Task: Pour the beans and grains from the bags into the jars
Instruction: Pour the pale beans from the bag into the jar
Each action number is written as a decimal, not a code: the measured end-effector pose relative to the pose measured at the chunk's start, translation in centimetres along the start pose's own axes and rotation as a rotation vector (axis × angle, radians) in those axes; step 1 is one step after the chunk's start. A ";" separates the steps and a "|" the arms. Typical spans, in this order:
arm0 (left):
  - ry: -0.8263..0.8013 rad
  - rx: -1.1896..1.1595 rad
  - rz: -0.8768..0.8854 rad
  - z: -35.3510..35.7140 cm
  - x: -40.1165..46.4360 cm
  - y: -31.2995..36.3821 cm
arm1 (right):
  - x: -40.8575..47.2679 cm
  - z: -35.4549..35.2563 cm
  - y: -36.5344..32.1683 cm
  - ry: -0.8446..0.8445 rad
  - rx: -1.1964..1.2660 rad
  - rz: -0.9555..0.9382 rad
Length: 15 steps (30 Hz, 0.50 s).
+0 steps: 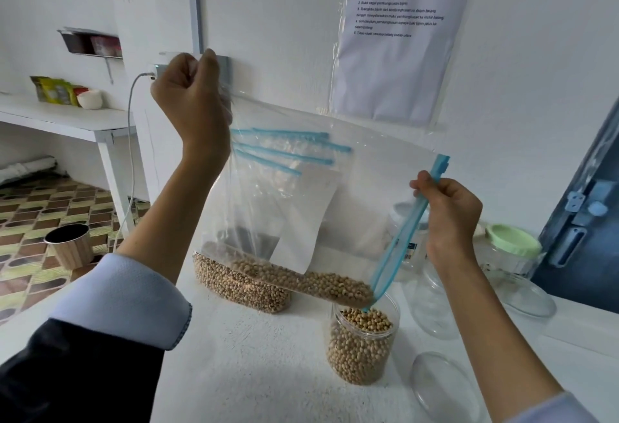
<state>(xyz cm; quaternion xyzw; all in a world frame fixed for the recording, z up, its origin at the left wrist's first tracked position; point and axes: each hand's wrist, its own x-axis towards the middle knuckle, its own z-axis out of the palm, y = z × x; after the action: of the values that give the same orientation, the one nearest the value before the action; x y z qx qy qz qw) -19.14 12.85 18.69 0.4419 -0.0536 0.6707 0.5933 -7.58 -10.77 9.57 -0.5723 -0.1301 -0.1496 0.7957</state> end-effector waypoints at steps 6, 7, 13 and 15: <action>-0.009 0.001 0.001 -0.3 0.1 0.0 | 0.5 0.9 0.6 -0.027 -0.002 0.004; -0.003 0.003 0.009 -0.3 0.2 0.1 | 0.5 1.1 0.7 -0.044 -0.006 0.010; 0.001 0.018 0.035 -0.4 0.6 0.2 | 0.6 1.3 1.0 -0.063 -0.005 0.022; -0.013 0.019 0.033 -0.5 0.7 0.2 | 0.6 1.3 1.0 -0.062 -0.007 0.025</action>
<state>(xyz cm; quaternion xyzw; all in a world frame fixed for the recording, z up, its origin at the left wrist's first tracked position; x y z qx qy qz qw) -19.55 13.63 18.94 0.4509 -0.0584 0.6779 0.5777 -6.67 -9.28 9.30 -0.5809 -0.1472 -0.1221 0.7912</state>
